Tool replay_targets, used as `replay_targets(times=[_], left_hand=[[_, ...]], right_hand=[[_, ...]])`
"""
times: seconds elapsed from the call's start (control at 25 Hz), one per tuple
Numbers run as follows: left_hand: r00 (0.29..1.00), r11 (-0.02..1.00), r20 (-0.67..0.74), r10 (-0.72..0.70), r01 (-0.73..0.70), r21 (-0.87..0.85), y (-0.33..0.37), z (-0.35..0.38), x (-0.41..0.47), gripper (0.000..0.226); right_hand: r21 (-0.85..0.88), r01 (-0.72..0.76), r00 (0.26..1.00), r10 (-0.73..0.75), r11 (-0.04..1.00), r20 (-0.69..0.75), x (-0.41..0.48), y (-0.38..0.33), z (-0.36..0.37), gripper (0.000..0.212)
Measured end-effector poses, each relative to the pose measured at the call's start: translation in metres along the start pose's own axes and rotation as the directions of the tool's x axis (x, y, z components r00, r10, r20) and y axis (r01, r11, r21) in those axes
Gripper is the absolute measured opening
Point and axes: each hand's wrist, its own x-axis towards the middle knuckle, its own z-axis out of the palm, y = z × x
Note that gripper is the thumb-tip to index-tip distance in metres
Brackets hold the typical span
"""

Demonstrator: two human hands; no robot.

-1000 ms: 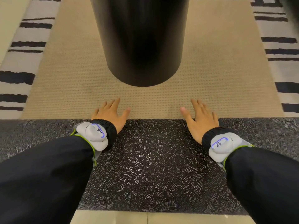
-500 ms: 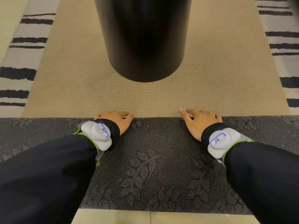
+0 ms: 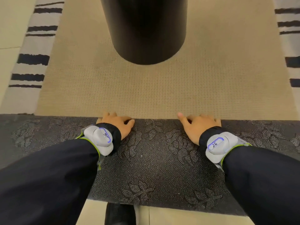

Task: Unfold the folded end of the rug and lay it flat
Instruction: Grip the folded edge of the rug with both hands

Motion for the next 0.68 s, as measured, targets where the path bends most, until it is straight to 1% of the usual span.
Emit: replay_targets(times=[0.12,0.24,0.32,0.4,0.48,0.56,0.68], left_hand=[[0.996,0.998,-0.066,-0.055,0.054,-0.02,0.004,0.015,-0.031,0.049],[0.987,0.997,-0.15,-0.059,0.05,-0.062,0.008,0.031,-0.04,0.043],[0.989,0.997,-0.144,-0.041,0.031,-0.07,0.015,0.038,-0.039,0.041],[0.993,0.995,-0.106,-0.047,0.037,-0.095,0.019,0.044,-0.042,0.044],[0.991,0.992,-0.129,-0.033,0.017,-0.128,0.022,0.058,-0.049,0.046],[0.993,0.997,-0.114,-0.02,0.012,-0.072,0.02,0.073,-0.053,0.05],[0.998,1.0,-0.055,-0.001,0.001,0.01,0.01,0.092,-0.071,0.052]], right_hand=[[-0.016,0.047,0.996,-0.049,0.999,-0.078,-0.023,0.013,0.017,0.072],[0.046,0.079,0.987,-0.072,0.996,-0.146,-0.034,0.021,0.028,0.063],[0.086,0.113,0.986,-0.101,0.99,-0.129,-0.038,0.024,0.034,0.058],[0.094,0.108,0.991,-0.1,0.99,-0.092,-0.043,0.025,0.041,0.062],[0.088,0.101,0.986,-0.088,0.991,-0.14,-0.054,0.027,0.049,0.065],[0.102,0.08,0.985,-0.063,0.992,-0.16,-0.063,0.028,0.06,0.063],[0.061,0.054,0.997,-0.05,0.997,-0.066,-0.086,0.03,0.077,0.066]])
